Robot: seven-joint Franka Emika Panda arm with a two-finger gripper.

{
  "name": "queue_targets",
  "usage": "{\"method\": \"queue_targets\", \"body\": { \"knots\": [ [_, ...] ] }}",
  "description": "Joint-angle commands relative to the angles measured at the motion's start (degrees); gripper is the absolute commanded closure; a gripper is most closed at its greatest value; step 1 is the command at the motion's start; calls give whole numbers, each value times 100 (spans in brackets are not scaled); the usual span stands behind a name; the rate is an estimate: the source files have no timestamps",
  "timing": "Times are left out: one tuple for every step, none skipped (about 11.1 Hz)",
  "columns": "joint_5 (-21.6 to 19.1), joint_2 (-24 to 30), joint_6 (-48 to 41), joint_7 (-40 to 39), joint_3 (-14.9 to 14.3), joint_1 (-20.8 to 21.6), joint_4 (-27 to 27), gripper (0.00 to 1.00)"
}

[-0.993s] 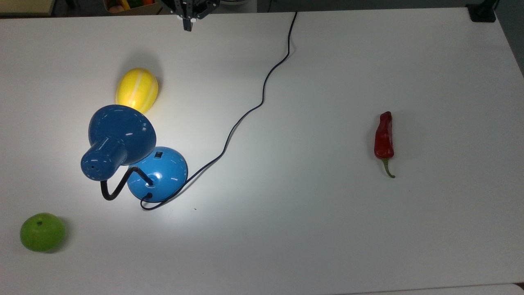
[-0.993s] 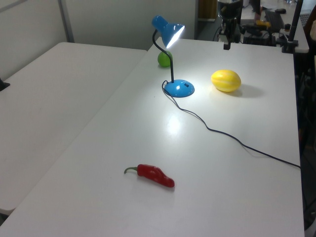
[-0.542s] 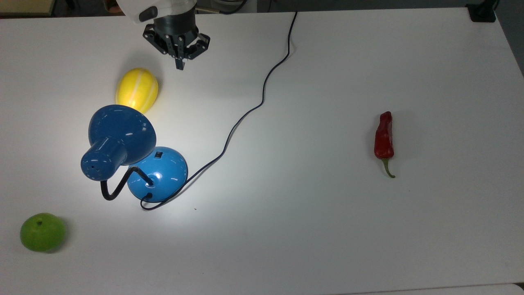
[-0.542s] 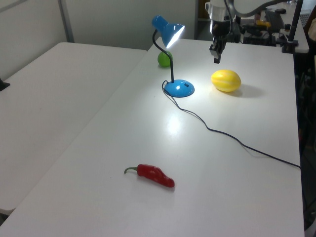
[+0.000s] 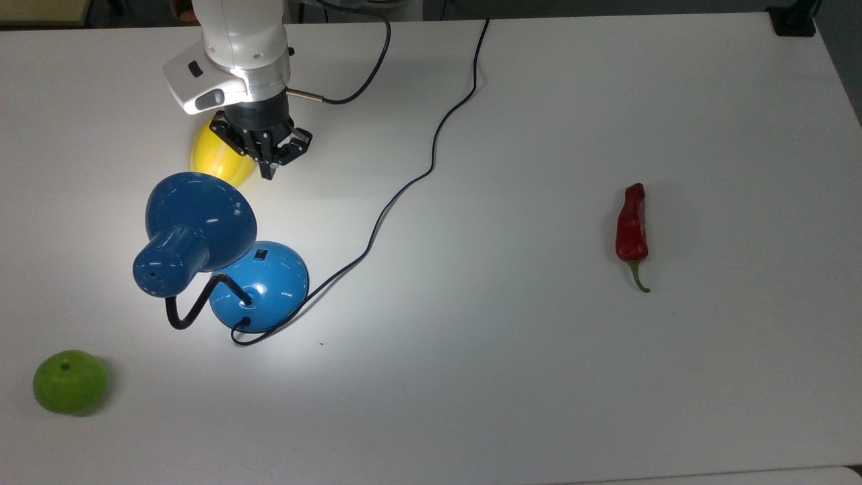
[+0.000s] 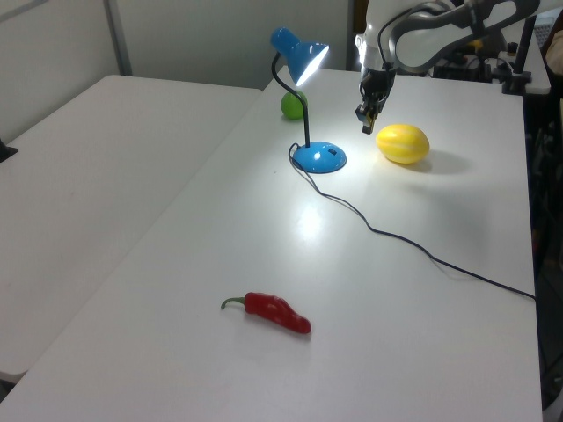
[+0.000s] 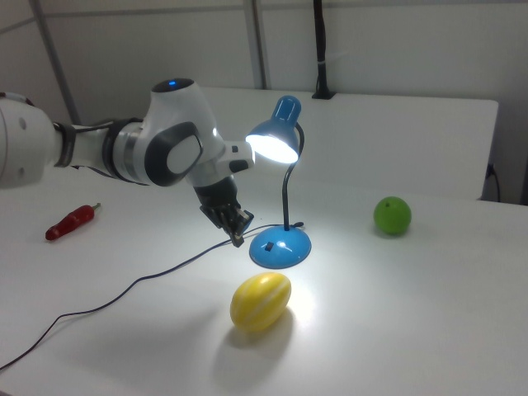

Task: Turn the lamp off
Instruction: 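Move the gripper over the blue lamp base toward its switch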

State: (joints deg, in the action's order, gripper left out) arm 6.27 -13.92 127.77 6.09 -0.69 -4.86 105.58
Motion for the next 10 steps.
{"method": "queue_targets", "body": {
  "knots": [
    [-21, -320, 678, -28, -2, -111, 16, 100],
    [-12, -426, 862, -64, -2, -129, 7, 100],
    [-12, -558, 1081, -221, -2, -164, -19, 100],
    [-12, -672, 1371, -431, -2, -173, -20, 100],
    [-12, -734, 1539, -564, 7, -173, -20, 100],
    [-21, -804, 1706, -748, -2, -173, -28, 100],
    [-21, -866, 1951, -810, -2, -173, -28, 100],
    [-21, -927, 2110, -811, -2, -199, -28, 100],
    [-21, -945, 2243, -811, -2, -208, -28, 100],
    [-21, -989, 2357, -811, -2, -217, -28, 100]
  ]
}}
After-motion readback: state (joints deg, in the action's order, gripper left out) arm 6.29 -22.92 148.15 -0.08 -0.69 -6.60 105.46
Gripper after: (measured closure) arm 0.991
